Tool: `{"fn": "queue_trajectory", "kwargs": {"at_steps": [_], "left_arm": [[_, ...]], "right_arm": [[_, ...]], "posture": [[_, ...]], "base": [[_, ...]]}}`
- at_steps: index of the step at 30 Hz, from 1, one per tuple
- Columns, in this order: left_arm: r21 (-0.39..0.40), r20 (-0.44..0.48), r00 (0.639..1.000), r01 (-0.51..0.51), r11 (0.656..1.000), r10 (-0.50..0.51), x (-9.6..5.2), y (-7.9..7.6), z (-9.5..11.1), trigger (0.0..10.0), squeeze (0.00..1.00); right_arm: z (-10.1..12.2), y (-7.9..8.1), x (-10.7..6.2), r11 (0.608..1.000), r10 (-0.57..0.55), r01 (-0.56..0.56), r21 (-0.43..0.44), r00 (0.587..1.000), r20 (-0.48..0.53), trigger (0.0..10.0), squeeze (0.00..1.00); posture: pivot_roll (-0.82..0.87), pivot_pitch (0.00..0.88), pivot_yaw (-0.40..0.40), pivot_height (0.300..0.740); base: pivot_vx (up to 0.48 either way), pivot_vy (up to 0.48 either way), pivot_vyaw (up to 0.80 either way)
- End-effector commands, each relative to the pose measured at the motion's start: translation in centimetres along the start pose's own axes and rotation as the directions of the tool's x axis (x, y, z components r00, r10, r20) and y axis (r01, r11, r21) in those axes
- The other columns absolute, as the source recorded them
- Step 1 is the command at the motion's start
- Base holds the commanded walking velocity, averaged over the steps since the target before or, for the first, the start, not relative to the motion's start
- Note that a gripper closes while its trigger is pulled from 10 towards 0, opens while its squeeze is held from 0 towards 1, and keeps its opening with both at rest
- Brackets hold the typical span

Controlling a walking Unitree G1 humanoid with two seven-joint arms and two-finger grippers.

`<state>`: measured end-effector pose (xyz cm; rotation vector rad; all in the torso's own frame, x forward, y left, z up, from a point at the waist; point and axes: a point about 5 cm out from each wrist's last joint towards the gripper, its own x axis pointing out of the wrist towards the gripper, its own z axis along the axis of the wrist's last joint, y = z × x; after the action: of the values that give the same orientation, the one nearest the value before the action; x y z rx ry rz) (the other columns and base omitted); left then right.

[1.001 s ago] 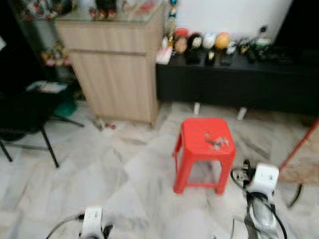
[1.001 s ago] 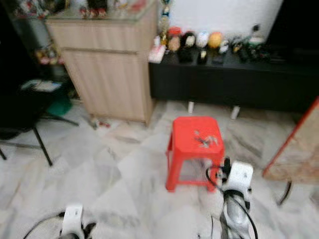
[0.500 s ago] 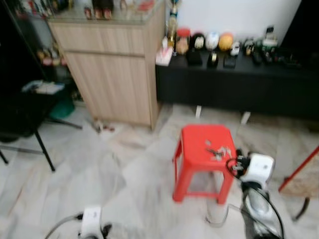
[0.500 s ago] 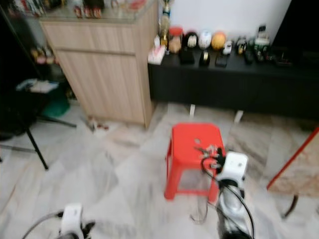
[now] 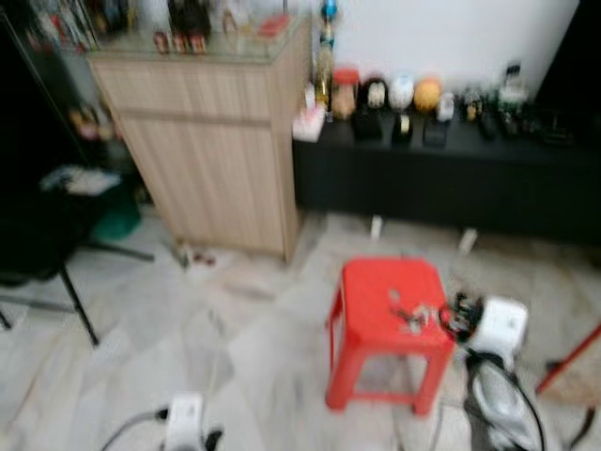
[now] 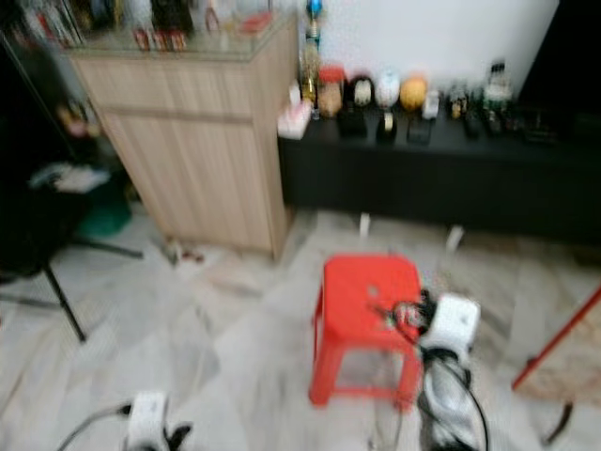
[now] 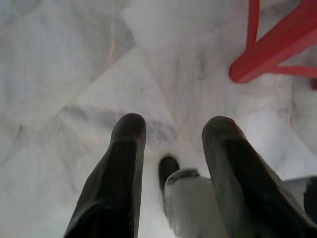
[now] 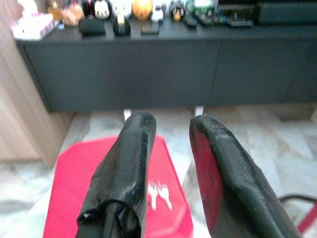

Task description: Hang keys on a hook

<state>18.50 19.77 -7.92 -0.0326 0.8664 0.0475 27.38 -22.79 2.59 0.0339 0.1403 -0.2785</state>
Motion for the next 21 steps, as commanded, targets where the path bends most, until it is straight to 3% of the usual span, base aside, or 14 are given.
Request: {"fn": "queue_trajectory", "kwargs": {"at_steps": [1,17,21], "left_arm": [[0.013,0.001,1.000,-0.024,1.000,0.024,-0.14,0.88,-0.03,10.0,0.00],[-0.040,-0.001,0.999,-0.046,0.998,0.046,-0.03,0.39,-0.03,10.0,0.00],[-0.054,-0.014,0.999,-0.052,0.997,0.051,-0.03,-0.11,-0.39,10.0,0.00]], "right_arm": [[0.16,0.99,0.14,0.999,0.029,-0.029,0.015,1.000,-0.001,10.0,0.00],[0.30,1.62,-0.24,0.997,0.082,-0.082,0.005,0.997,0.009,10.0,0.00],[0.65,1.53,-0.04,0.995,0.100,-0.100,-0.011,0.995,0.014,10.0,0.00]], "posture": [[-0.05,0.000,-0.015,0.740],[-0.05,0.000,-0.039,0.740],[-0.04,0.000,-0.057,0.740]], "base": [[0.281,0.000,-0.77],[0.278,0.000,0.00],[0.000,0.000,0.00]]}}
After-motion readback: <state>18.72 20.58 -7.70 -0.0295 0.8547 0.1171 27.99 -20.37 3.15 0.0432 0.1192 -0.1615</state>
